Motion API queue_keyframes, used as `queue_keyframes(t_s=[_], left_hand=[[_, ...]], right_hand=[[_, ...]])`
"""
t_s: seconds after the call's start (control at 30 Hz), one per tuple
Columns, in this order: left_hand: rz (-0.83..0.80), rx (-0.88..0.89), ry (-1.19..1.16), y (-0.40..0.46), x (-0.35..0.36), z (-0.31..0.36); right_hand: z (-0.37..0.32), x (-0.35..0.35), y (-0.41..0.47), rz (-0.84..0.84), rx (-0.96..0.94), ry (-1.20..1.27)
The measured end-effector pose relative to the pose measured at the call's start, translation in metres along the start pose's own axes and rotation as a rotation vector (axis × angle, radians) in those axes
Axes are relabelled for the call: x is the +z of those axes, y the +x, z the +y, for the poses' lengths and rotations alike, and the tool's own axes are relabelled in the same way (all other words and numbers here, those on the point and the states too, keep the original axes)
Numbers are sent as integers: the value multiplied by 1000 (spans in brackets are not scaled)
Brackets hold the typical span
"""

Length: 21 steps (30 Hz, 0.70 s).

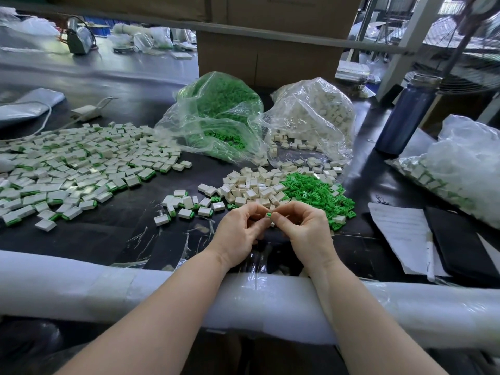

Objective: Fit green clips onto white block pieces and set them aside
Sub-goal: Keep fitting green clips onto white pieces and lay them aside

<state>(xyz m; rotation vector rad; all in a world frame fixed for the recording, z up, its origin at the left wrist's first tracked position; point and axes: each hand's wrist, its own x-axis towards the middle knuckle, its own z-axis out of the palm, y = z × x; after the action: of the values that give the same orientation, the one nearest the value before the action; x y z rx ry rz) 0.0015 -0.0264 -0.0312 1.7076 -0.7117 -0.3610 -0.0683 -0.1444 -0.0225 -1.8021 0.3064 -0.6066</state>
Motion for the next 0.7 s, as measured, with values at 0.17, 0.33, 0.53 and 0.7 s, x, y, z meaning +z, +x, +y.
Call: queue_keyframes(t_s=[0.17,0.33,0.53,0.7], left_hand=[[-12,-1,19,-1,-1,0],[19,-4,-32,-2,-1,3],[26,-8,-68,-4,-1,8],[44,-14,-57,-5,-1,10]], right_hand=[[0,1,0,-3,-5,-104],[0,2,-1,-8,39,-128],[-2,2,-1,-26,107,-29],[-3,2,-1,-32,112,-5]])
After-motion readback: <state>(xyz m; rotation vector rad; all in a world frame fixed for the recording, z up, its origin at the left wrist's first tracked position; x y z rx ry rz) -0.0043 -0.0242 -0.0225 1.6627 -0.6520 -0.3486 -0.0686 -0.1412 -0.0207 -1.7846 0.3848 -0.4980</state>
